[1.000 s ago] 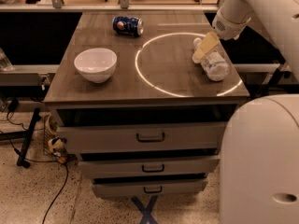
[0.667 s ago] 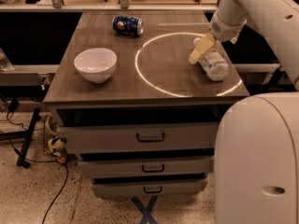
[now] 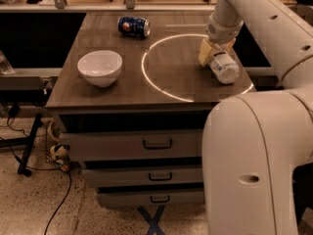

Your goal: Place blue plastic bottle upright

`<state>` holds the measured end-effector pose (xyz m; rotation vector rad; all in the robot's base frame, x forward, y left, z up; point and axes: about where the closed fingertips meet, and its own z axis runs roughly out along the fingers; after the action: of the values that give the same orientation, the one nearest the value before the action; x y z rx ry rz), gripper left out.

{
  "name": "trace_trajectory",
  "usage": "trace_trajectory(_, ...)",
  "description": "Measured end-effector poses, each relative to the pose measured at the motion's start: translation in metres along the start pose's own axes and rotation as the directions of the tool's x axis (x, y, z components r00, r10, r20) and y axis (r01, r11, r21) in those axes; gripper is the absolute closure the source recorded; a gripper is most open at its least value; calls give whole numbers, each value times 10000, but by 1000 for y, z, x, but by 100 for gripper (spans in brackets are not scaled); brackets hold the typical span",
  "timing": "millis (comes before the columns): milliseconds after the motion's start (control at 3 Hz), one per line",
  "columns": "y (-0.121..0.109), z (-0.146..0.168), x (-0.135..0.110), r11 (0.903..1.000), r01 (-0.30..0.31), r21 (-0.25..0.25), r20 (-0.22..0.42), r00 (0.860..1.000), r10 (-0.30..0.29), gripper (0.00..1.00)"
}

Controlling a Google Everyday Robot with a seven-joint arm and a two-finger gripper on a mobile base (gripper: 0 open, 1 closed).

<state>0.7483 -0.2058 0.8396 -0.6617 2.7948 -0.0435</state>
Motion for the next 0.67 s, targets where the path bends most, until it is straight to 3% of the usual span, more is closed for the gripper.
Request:
trace_trajectory(333,6,-14,-8,9998,118,-173,377,9992,-111,81)
trace_trajectory(667,14,-42,-19,9973,649,-337,1131,9917,-607,100)
